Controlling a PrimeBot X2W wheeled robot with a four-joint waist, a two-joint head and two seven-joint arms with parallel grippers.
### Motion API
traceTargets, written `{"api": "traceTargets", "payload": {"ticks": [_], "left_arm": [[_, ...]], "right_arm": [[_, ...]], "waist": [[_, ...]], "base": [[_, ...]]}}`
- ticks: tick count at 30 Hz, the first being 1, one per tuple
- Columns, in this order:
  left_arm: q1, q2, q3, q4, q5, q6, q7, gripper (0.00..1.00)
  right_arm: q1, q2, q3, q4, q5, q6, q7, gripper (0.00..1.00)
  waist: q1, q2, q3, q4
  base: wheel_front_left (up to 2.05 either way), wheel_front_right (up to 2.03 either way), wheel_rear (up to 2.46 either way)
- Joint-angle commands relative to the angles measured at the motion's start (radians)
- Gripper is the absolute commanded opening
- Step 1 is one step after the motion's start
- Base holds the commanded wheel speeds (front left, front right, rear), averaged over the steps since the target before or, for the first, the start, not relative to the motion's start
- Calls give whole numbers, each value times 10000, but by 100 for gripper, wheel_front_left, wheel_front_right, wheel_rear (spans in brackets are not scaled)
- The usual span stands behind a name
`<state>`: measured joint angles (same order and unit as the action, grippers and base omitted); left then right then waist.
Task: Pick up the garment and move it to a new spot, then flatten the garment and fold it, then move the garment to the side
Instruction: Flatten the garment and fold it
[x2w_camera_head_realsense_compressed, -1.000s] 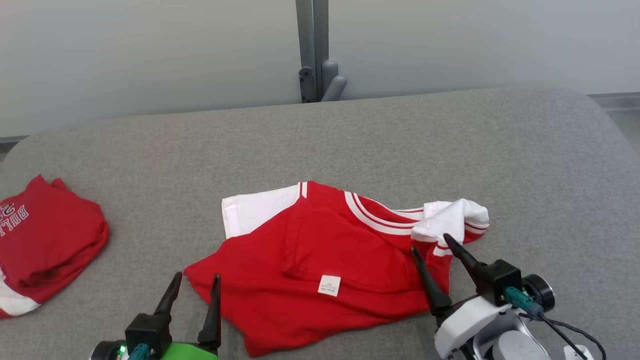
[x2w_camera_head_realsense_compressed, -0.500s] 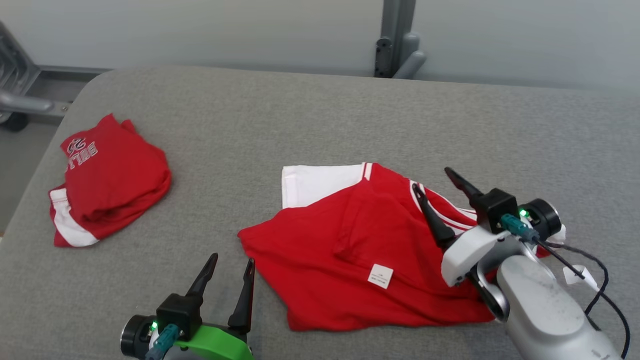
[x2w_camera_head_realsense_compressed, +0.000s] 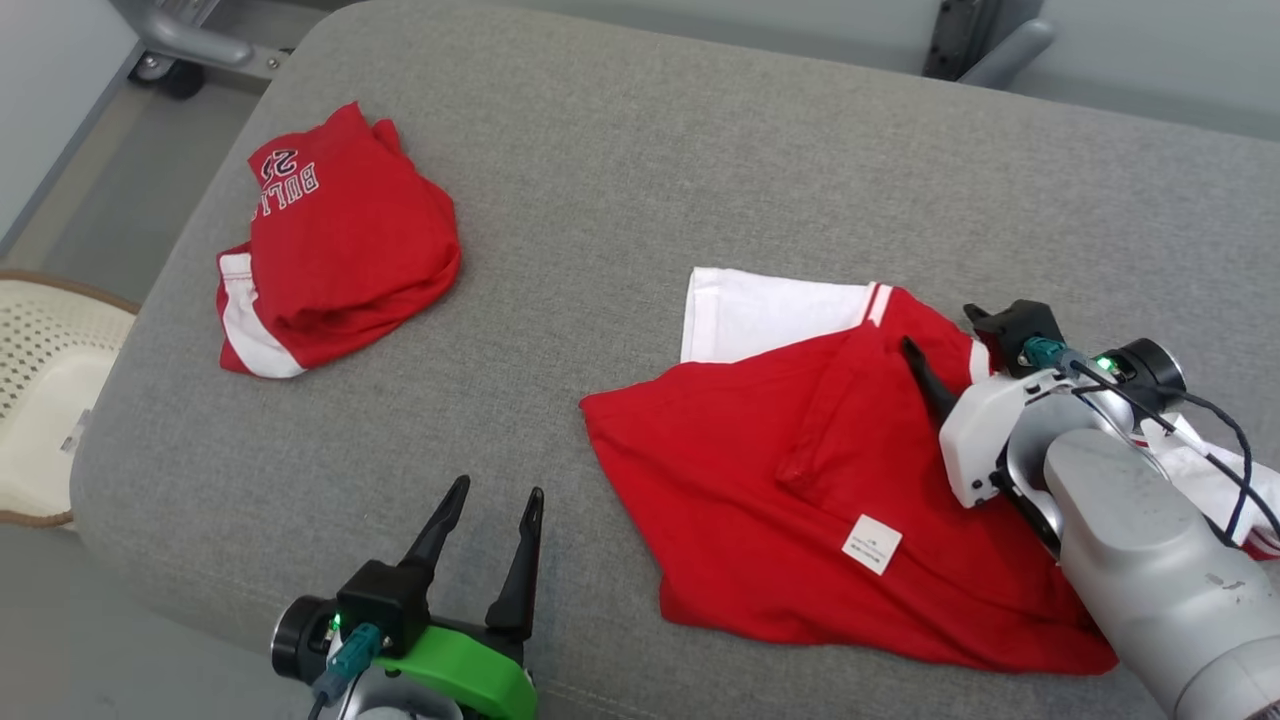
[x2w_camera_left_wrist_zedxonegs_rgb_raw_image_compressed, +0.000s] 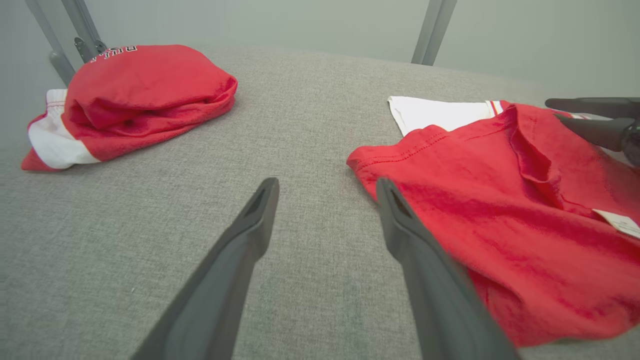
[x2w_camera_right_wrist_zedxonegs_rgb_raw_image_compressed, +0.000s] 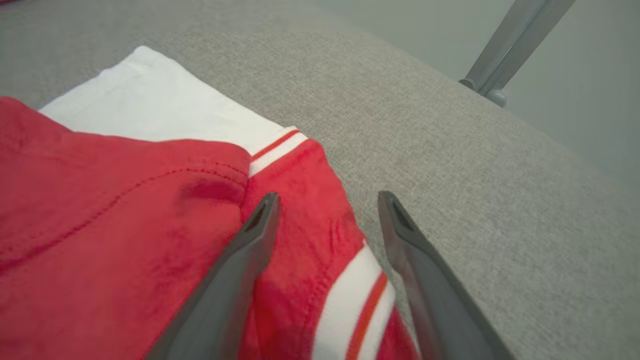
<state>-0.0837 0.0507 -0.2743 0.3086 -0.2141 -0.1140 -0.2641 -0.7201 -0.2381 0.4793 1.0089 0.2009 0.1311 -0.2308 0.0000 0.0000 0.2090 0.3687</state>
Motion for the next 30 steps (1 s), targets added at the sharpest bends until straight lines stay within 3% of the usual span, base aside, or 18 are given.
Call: {"api": "traceTargets", "payload": {"ticks": [1,3,4,5,6,16,22,27,28,29,30], "left_arm": [[-228,-2,-72,-64,-77,51,-8,100],[-268,3,-129,-90,-126,98,-8,100],[-286,2,-162,-110,-128,106,-8,100],[-313,1,-188,-127,-129,122,-8,100],[-341,1,-210,-134,-127,138,-8,100],[-510,-1,-364,-167,-198,233,-8,100],[-663,2,-562,-190,-133,204,-8,100],[-699,2,-629,-127,-162,213,-8,100],[-684,2,-643,-99,-154,209,-8,100],[-669,0,-639,-86,-143,218,-8,100],[-691,3,-621,-72,-128,234,-8,100]], "right_arm": [[-269,-135,69,236,111,-6,32,100],[-502,-154,191,653,170,-6,136,100],[-577,-113,313,842,193,-6,213,81],[-645,-59,448,973,252,-6,265,22],[-696,-25,608,1083,293,-5,314,0],[-1994,-997,777,1306,691,-19,-234,0],[-3133,-2387,-677,1126,-70,-13,-345,0],[-3223,-2948,-2175,1873,-919,-11,-349,0],[-3155,-3010,-2501,2110,-1053,-11,-350,14],[-3095,-2974,-2834,2244,-1164,-11,-350,100],[-2960,-2883,-3354,2299,-1485,-11,-351,100]], "waist": [[0,0,521,492],[0,0,602,534],[0,0,637,539],[0,0,673,541],[0,0,699,541],[0,0,908,447],[0,0,1117,521],[0,0,1099,538],[0,0,1078,507],[0,0,1058,464],[0,0,1035,351]], "base": [[0,0,0],[0,0,0],[0,0,0],[0,0,0],[0,0,0],[0,0,0],[0,0,0],[0,0,0],[0,0,0],[0,0,0],[0,0,0]]}}
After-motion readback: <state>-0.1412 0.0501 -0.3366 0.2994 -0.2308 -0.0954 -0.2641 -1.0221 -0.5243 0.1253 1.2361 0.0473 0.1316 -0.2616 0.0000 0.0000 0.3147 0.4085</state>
